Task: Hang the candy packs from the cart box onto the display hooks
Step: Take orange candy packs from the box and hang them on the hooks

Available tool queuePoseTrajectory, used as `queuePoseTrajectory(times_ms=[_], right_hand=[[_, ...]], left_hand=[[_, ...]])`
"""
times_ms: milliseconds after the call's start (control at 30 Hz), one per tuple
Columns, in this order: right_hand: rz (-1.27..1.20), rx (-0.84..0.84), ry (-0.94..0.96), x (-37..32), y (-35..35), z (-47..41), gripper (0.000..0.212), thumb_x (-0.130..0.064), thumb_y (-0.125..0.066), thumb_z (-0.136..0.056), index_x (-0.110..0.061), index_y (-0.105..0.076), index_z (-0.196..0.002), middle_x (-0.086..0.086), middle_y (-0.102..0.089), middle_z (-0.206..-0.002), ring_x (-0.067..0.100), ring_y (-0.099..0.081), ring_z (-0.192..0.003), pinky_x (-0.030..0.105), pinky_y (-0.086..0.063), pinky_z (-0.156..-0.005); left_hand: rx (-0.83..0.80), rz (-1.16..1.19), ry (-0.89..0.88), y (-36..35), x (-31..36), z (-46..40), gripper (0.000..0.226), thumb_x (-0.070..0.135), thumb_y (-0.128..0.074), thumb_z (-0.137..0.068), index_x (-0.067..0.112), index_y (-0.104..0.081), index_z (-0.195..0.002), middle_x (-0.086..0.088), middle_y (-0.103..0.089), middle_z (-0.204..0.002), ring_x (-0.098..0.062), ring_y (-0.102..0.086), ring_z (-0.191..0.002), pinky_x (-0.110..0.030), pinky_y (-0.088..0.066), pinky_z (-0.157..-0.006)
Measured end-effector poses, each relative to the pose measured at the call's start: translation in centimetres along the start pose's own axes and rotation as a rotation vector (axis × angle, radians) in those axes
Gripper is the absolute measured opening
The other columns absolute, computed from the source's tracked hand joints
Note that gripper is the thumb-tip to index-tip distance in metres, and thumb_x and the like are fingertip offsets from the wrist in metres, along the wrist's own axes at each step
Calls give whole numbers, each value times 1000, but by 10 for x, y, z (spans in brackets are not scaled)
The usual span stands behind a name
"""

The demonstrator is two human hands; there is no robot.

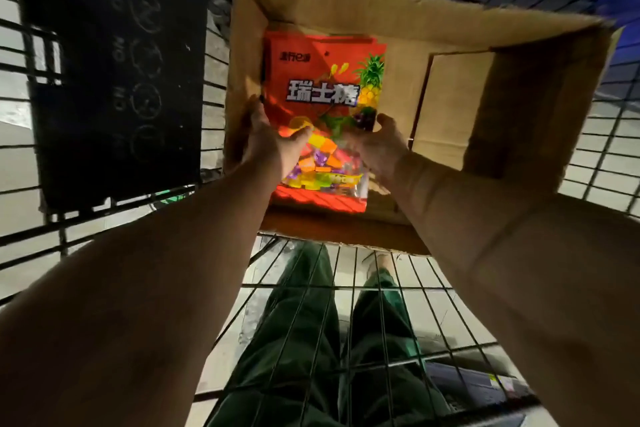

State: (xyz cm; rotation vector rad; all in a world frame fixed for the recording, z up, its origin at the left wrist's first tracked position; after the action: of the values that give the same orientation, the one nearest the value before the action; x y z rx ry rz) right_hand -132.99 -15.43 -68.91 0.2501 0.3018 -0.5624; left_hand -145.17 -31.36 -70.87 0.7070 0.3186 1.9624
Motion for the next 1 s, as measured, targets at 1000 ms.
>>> queuePoseTrajectory(times_ms=[1000], right_hand=[[-401, 460, 394, -68, 276, 279, 34, -38, -76, -84, -14, -63, -103, -7, -66, -87, 5, -57, -68, 16, -45, -53]], left_hand=[[-347, 243, -510, -19, 303, 271, 53, 42, -85, -77, 18, -67, -121, 2, -74, -109, -13, -72, -89, -25, -54, -69]])
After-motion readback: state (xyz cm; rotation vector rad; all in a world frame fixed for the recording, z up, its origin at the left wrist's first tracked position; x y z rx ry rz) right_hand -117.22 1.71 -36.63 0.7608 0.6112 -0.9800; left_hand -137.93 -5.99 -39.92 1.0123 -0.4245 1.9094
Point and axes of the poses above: each hand's wrist, its own z-axis away from the middle knuckle, its own y-axis out of the back of the hand, x = y × z, the point moved 7 cm from there along -z, towards the middle knuckle
